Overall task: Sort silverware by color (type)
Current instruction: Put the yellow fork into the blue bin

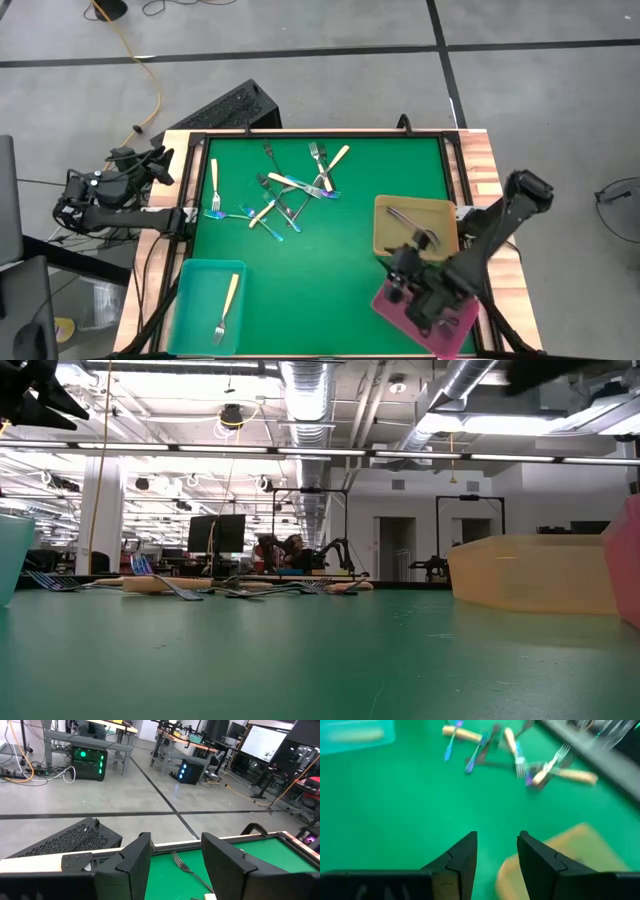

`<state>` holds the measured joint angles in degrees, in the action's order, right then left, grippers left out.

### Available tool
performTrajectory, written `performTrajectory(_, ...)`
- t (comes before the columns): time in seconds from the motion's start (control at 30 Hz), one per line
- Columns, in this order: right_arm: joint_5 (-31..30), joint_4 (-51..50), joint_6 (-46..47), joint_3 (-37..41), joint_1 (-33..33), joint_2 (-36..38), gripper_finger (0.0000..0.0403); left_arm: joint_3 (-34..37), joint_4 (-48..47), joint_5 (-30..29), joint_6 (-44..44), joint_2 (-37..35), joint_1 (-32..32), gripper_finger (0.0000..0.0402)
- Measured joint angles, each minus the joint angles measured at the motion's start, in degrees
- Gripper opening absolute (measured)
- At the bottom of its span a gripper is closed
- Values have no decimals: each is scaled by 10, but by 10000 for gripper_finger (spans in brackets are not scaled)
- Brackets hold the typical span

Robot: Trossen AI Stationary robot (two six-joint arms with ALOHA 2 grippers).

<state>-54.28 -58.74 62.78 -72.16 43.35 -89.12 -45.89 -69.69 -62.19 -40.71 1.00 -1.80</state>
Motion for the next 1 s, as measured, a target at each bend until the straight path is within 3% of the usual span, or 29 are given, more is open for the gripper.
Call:
performTrajectory(0.23, 9, 182, -281, 0, -117, -1, 159, 0, 0, 0, 0, 0, 0, 158)
performTrajectory(0.47, 207, 455, -574, 0, -235, -2, 159, 0, 0, -1, 0, 0, 0, 158)
performTrajectory(0.73, 422, 717, -691, -3, -328, -64, 159, 0, 0, -1, 0, 0, 0, 158)
performTrajectory(0.87, 473, 817, -708, -14, -355, -139, 159, 0, 0, -1, 0, 1, 0, 158)
performTrajectory(1.0, 469, 819, -712, -56, -384, -212, 159, 0, 0, -1, -1, 0, 0, 158)
